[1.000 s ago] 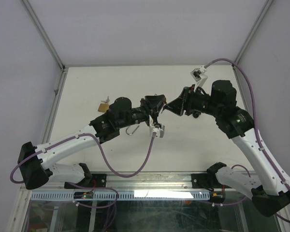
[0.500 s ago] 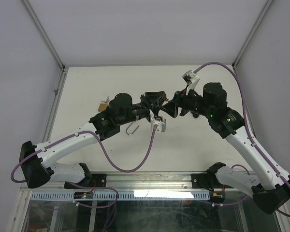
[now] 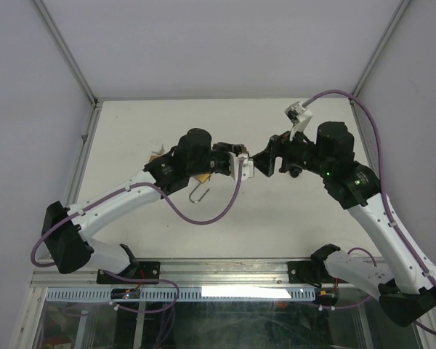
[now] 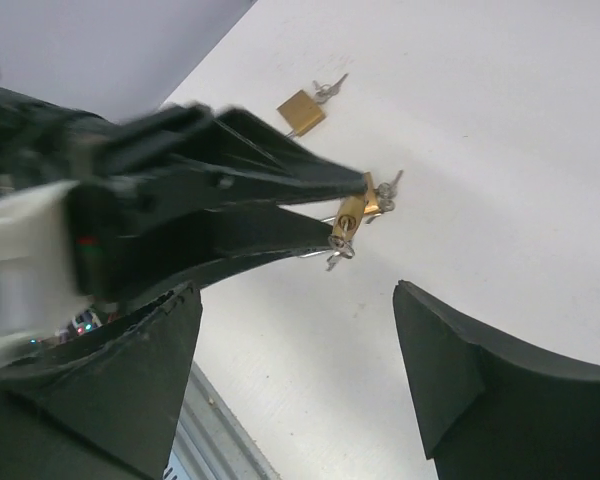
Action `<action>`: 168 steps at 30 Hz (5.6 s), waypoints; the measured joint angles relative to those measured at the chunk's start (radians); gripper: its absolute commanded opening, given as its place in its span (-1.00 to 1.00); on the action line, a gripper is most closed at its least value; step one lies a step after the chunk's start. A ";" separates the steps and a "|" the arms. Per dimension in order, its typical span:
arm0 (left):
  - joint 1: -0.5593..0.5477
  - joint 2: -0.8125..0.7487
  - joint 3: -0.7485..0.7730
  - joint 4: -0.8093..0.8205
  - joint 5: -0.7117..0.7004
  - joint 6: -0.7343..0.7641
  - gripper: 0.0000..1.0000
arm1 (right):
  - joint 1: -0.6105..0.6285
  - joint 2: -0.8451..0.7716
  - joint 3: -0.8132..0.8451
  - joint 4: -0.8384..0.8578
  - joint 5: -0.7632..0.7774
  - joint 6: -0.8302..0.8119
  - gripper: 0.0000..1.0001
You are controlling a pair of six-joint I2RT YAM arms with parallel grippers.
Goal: Unlock with the key
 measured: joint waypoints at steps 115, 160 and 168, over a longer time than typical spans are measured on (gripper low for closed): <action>0.990 -0.532 -1.189 0.915 -0.438 -1.028 0.98 | -0.829 -0.539 -1.149 0.751 0.451 0.233 0.98; 0.990 -0.180 -1.146 1.170 -0.271 -1.064 0.98 | -0.829 -0.293 -1.162 1.107 0.394 0.225 0.98; 0.990 -0.175 -1.142 1.170 -0.249 -1.064 0.98 | -0.829 -0.286 -1.162 1.122 0.394 0.225 0.98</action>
